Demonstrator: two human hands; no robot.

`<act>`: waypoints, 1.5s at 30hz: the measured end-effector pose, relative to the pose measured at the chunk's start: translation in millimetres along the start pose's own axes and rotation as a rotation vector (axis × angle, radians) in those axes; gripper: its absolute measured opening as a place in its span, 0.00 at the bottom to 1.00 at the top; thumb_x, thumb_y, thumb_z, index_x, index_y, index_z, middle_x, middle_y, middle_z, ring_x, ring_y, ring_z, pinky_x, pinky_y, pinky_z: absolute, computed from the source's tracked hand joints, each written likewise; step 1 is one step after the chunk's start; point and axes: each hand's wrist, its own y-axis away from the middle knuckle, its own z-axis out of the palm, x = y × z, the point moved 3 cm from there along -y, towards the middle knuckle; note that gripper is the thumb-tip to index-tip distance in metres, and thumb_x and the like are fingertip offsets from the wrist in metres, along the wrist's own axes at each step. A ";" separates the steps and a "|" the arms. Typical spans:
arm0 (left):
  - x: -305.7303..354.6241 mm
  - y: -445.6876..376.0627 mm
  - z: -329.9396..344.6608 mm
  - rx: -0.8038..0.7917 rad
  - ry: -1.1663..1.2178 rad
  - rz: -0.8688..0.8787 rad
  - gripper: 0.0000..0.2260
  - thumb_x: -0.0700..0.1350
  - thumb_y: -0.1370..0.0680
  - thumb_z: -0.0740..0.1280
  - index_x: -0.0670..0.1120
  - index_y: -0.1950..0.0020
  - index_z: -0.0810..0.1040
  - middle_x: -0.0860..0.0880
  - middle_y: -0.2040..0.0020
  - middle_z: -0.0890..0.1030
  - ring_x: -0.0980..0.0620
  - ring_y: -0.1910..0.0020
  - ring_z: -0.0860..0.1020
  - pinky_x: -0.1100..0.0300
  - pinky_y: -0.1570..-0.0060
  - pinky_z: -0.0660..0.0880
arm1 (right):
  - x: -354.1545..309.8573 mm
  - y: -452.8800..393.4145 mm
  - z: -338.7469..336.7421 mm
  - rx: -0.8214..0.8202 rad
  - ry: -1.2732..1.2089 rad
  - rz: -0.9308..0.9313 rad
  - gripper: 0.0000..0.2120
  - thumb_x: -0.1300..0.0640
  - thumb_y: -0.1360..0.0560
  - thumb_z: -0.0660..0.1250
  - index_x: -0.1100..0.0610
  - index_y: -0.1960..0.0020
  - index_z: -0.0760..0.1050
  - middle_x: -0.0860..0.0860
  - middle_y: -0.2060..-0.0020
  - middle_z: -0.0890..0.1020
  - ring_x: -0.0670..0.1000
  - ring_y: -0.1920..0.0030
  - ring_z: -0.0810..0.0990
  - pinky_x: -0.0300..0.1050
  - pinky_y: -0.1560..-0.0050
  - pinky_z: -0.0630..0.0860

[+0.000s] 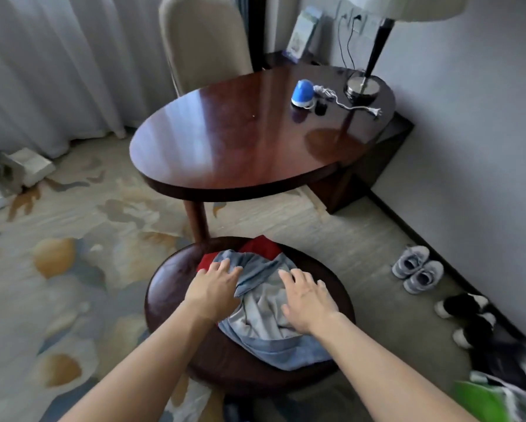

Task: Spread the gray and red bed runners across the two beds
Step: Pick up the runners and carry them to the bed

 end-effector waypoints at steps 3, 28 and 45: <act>0.0 -36.3 17.2 -0.050 0.003 0.038 0.28 0.53 0.23 0.64 0.51 0.25 0.61 0.48 0.28 0.65 0.45 0.30 0.67 0.50 0.38 0.69 | 7.2 -33.0 15.5 -0.044 -0.021 0.025 0.34 0.48 0.21 0.61 0.53 0.21 0.49 0.55 0.27 0.62 0.57 0.27 0.63 0.62 0.32 0.67; -30.4 -208.8 258.7 -0.281 -0.262 0.006 0.34 0.51 0.22 0.66 0.50 0.21 0.51 0.43 0.23 0.53 0.40 0.29 0.62 0.36 0.39 0.70 | -4.6 -239.9 238.5 -0.254 0.049 -0.107 0.42 0.58 0.31 0.74 0.50 0.23 0.55 0.58 0.25 0.55 0.65 0.29 0.60 0.66 0.41 0.73; -39.3 -166.5 208.0 -0.071 -0.112 0.125 0.17 0.38 0.23 0.56 0.49 0.36 0.72 0.45 0.37 0.73 0.44 0.49 0.74 0.52 0.53 0.74 | -14.9 -204.7 199.0 -0.132 -0.094 -0.169 0.19 0.63 0.21 0.59 0.51 0.32 0.66 0.56 0.46 0.73 0.59 0.47 0.79 0.50 0.60 0.71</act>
